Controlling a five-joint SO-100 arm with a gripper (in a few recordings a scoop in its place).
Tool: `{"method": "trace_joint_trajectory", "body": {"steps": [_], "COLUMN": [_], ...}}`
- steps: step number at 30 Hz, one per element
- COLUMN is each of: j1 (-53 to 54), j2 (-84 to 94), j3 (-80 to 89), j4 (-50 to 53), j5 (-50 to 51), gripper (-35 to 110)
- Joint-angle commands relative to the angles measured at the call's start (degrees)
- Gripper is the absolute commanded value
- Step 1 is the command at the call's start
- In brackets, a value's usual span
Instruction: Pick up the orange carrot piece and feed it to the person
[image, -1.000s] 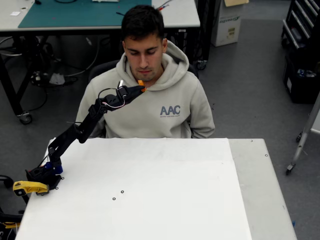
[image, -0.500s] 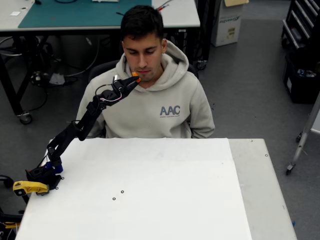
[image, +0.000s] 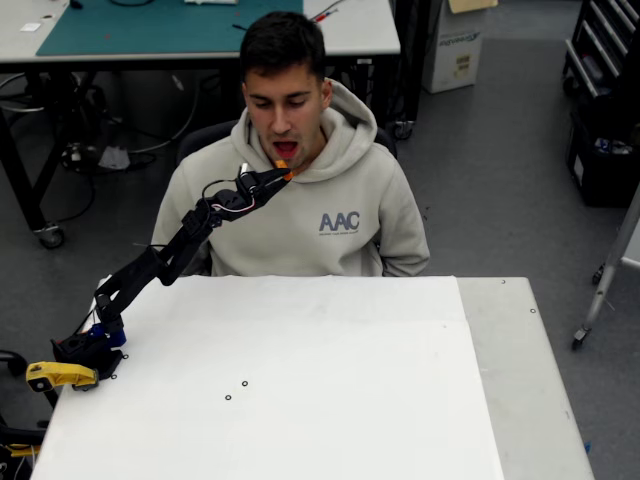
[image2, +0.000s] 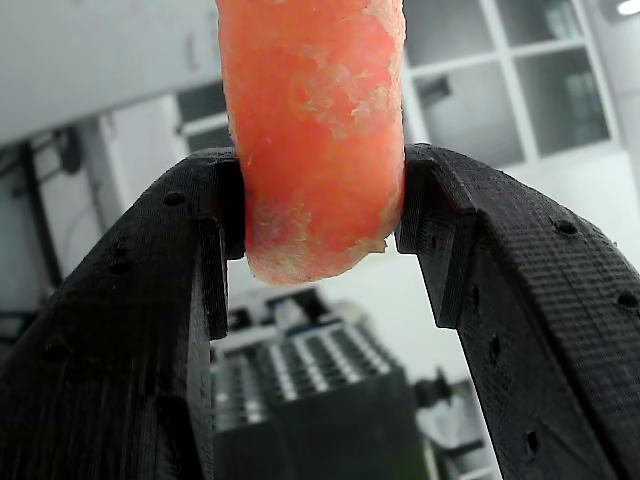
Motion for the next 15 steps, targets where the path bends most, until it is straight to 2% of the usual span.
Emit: {"method": "trace_joint_trajectory", "body": {"steps": [1,5,12,15], "j1": [0.35,0.35,-0.18,-0.26], "j2": [2.55,2.55,1.76,1.58], "j3": [-3.34,-3.34,-3.25,-2.90], "j4": [-1.32,-3.08,-14.41,-15.03], "j5": [-0.35,-0.18,-0.44,-0.44], "gripper": [-1,-1,-1,-1]}}
